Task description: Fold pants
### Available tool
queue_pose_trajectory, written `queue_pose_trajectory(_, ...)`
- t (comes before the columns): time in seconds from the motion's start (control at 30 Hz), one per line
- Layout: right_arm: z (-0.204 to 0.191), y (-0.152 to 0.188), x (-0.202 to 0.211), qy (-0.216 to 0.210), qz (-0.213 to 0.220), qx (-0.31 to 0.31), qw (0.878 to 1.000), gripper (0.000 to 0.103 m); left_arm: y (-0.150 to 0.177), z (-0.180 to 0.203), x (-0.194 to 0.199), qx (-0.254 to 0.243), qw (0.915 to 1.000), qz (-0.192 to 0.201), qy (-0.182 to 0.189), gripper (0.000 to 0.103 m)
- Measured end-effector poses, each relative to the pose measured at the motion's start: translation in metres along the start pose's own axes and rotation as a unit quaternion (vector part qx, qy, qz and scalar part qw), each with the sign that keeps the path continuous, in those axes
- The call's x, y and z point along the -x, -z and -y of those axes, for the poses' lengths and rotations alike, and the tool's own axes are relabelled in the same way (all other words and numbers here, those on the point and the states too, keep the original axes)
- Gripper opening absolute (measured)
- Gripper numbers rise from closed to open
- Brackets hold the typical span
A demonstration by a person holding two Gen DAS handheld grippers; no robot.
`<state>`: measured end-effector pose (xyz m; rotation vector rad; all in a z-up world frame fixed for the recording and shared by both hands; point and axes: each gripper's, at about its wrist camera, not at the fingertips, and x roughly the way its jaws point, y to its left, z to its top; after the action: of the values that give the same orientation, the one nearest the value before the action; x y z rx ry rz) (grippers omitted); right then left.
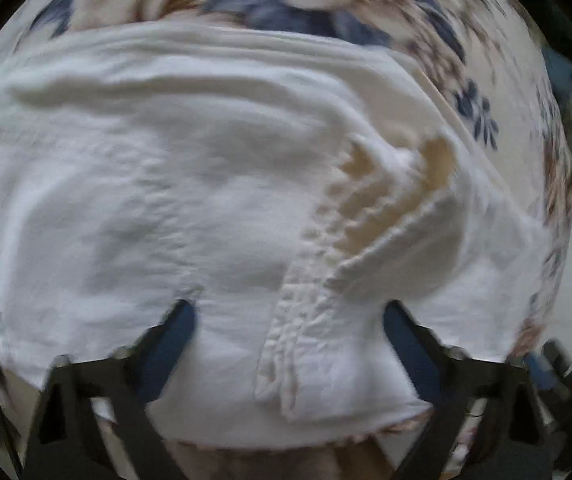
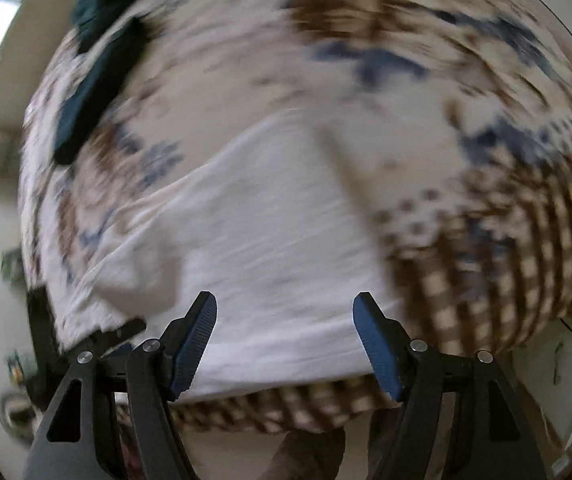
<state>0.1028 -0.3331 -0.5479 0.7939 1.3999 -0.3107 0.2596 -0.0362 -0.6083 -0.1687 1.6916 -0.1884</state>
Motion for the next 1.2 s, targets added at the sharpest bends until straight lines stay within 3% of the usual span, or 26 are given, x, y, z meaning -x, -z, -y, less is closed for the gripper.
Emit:
queue_pose_trajectory(0.03,0.007,-0.002,-0.002,0.0,-0.003,-0.007,1.0,0.073,0.004,0.008,-0.001,-0.017,0.9998,0.011,-0.003,0.048)
queue_pose_trajectory(0.07,0.014,-0.005,-0.007,0.005,-0.011,-0.014,1.0,0.073,0.008,0.014,0.0,-0.031,0.9994,0.017,0.005,0.021)
queue_pose_trajectory(0.17,0.029,-0.012,-0.022,0.014,-0.025,-0.021,0.999,0.073,0.027,0.023,0.01,-0.051,0.9974,0.051,-0.003,0.014)
queue_pose_trajectory(0.3,0.024,-0.013,-0.039,0.019,-0.038,-0.009,0.999,0.073,0.046,0.004,0.03,-0.011,0.9975,0.07,0.008,0.014)
queue_pose_trajectory(0.53,0.013,-0.007,-0.047,0.042,-0.07,0.031,0.996,0.073,0.047,-0.018,0.014,0.047,0.9986,0.023,0.008,0.02)
queue_pose_trajectory(0.63,0.006,-0.004,-0.046,0.057,-0.074,0.058,0.994,0.073,0.043,-0.027,0.037,0.08,0.996,0.039,0.013,0.022)
queue_pose_trajectory(0.77,0.002,-0.003,-0.045,0.056,-0.071,0.069,0.993,0.073,0.021,-0.02,0.052,0.075,0.9929,0.086,0.034,0.052)
queue_pose_trajectory(0.87,-0.003,-0.004,-0.052,0.062,-0.075,0.067,0.993,0.073,-0.008,-0.011,0.028,0.041,0.9948,0.086,0.036,0.051)
queue_pose_trajectory(0.9,-0.004,-0.005,-0.054,0.064,-0.077,0.067,0.993,0.073,-0.012,-0.006,0.022,0.023,0.9956,0.085,0.034,0.033)
queue_pose_trajectory(0.97,-0.006,-0.008,-0.056,0.07,-0.077,0.066,0.992,0.073,-0.018,-0.004,0.019,-0.011,0.9949,0.099,0.012,0.022)
queue_pose_trajectory(1.07,-0.009,-0.011,-0.057,0.08,-0.075,0.073,0.991,0.073,-0.024,-0.02,0.01,0.007,0.9957,0.09,0.022,0.023)
queue_pose_trajectory(1.2,-0.023,-0.014,-0.053,0.094,-0.071,0.083,0.989,0.073,-0.014,-0.031,0.029,0.037,0.9941,0.093,0.041,0.029)
